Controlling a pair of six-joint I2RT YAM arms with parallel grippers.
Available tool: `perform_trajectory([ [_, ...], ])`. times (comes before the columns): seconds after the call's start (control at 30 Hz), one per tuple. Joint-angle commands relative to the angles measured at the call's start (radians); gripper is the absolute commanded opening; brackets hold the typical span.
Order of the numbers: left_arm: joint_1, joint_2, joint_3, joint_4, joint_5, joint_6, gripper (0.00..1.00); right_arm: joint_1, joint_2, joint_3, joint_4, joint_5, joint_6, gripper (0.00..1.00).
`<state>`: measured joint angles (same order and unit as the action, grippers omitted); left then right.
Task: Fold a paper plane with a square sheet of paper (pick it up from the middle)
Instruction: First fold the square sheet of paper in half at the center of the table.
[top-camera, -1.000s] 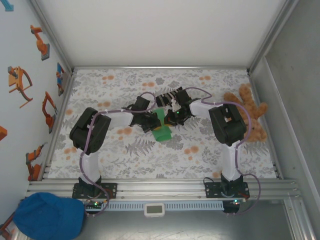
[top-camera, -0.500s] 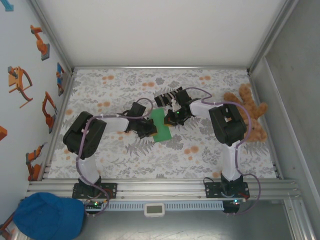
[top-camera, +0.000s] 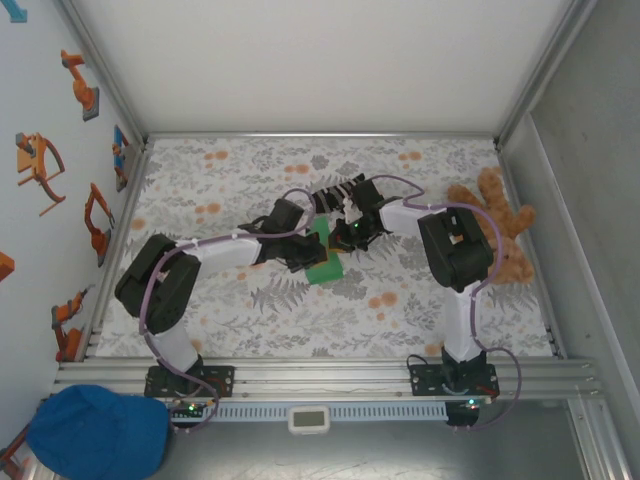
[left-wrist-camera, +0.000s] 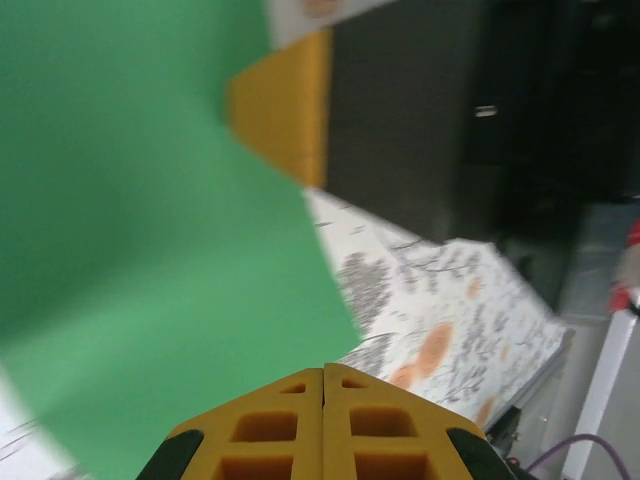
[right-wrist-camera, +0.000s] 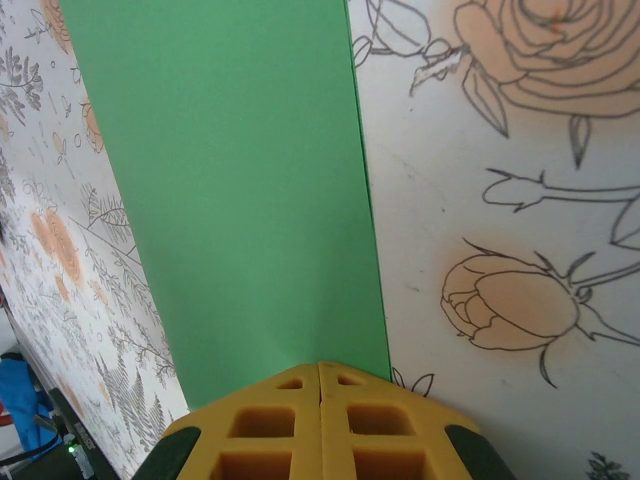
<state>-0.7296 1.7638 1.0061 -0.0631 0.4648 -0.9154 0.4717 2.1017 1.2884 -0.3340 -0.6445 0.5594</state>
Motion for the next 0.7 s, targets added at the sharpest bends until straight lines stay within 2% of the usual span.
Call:
perform_trajectory([
  [0.0, -0.014, 0.068, 0.002, 0.029, 0.002, -0.058, 0.00, -0.027, 0.153, -0.100, -0.146, 0.332, -0.010, 0.00],
  [0.3, 0.034, 0.045, -0.082, 0.026, -0.019, -0.044, 0.00, -0.027, 0.152, -0.104, -0.144, 0.329, -0.011, 0.00],
  [0.5, 0.029, 0.082, -0.125, 0.066, 0.033, -0.056, 0.00, -0.027, 0.156, -0.103, -0.142, 0.330, -0.008, 0.00],
  [0.67, 0.032, 0.056, -0.208, 0.072, 0.057, -0.044, 0.00, -0.027, 0.158, -0.103, -0.142, 0.332, -0.004, 0.00],
])
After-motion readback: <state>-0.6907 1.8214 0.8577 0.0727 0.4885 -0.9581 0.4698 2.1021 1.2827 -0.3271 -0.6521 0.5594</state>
